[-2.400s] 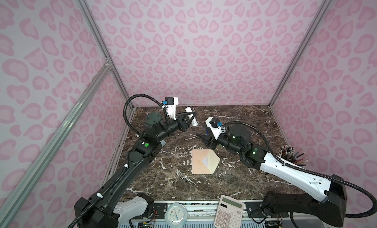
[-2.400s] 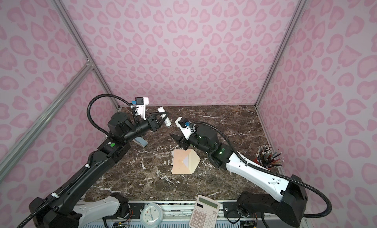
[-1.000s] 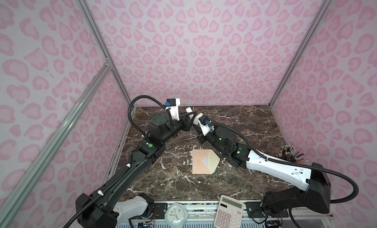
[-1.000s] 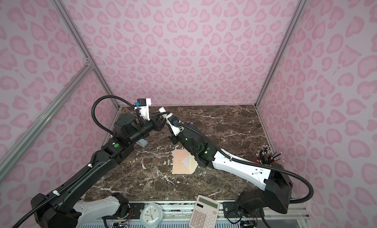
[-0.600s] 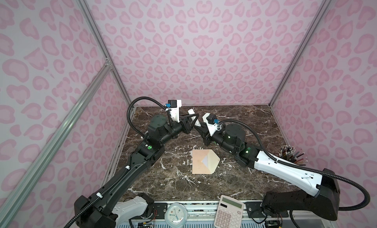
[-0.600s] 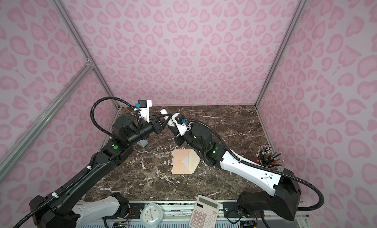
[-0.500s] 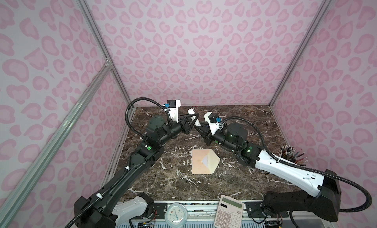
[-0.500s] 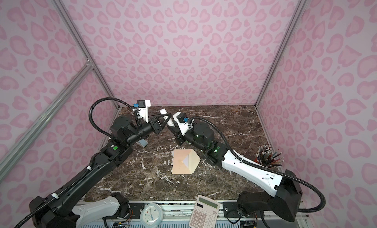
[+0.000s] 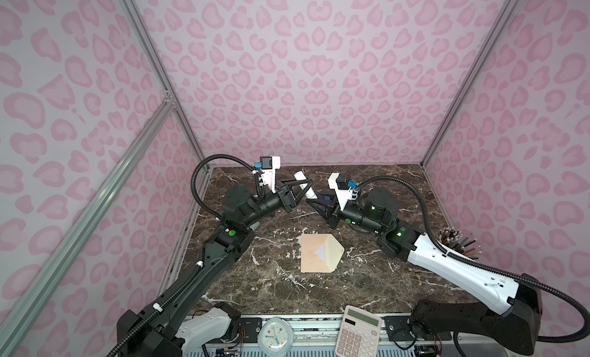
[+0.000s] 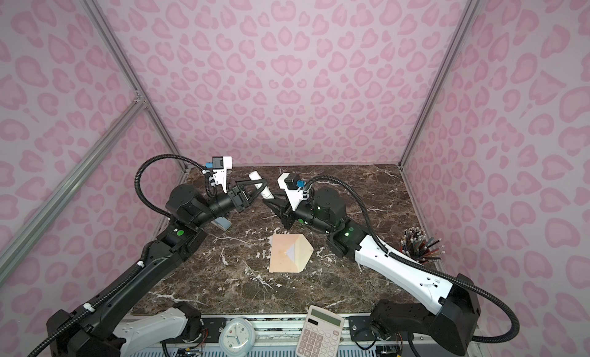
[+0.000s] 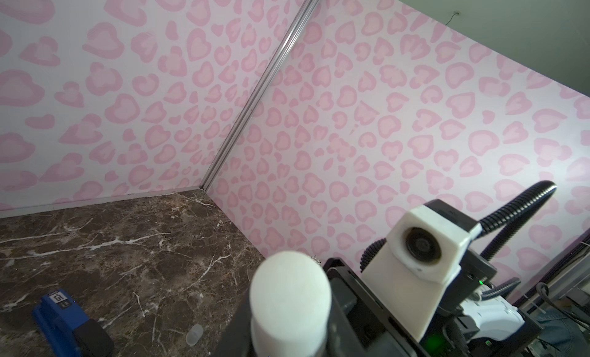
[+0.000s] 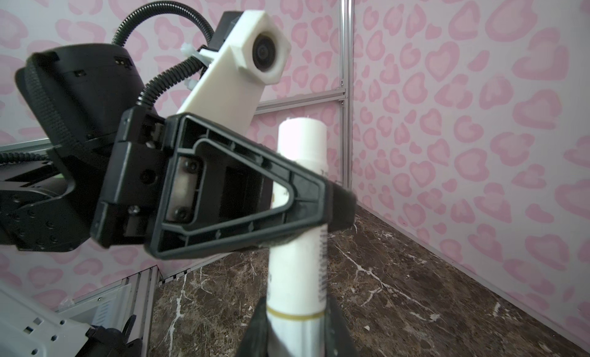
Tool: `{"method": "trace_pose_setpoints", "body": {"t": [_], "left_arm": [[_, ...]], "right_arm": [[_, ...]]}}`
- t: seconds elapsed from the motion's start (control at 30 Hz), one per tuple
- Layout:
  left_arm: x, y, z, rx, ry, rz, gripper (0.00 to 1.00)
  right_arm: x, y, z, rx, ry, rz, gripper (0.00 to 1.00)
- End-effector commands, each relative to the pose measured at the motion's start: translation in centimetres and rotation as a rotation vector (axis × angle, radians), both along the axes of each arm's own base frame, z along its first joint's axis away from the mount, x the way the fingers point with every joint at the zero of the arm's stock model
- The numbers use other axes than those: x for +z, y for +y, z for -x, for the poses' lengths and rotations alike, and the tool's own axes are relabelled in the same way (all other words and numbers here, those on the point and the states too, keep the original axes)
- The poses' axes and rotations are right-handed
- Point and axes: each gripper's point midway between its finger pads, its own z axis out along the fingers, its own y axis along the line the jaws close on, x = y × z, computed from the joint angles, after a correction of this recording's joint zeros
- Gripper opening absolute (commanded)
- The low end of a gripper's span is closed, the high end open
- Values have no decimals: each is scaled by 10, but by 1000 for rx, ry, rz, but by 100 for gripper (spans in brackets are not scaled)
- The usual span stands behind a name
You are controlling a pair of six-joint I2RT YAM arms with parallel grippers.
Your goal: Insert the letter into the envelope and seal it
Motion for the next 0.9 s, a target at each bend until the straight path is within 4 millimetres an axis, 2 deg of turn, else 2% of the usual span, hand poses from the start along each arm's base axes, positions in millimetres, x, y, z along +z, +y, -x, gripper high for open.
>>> {"method": "trace_pose_setpoints", "body": {"t": [0.0, 0.27, 0.3, 0.43, 0.5, 0.63, 0.77, 0.87], "left_arm": [[5, -1, 5, -34, -20, 11, 4], [5, -4, 9, -70, -25, 5, 4], [5, -3, 9, -64, -23, 5, 4], [2, 4, -4, 19, 13, -10, 4], [2, 9, -13, 76, 38, -18, 4], [6, 18, -25, 161, 82, 6, 4], [9, 23, -32, 198, 149, 65, 4], [7, 18, -37, 172, 235, 99, 4]], "right_arm": [[10, 5, 19, 116, -9, -18, 0], [7, 6, 28, 185, 31, 4, 1], [6, 6, 27, 179, 26, 12, 5], [-5, -2, 18, 81, -49, 99, 44], [-13, -8, 12, -11, -120, 170, 53], [-22, -20, 2, -150, -215, 210, 62], [-17, -29, -7, -277, -279, 169, 67], [-10, -26, -11, -318, -314, 133, 70]]}}
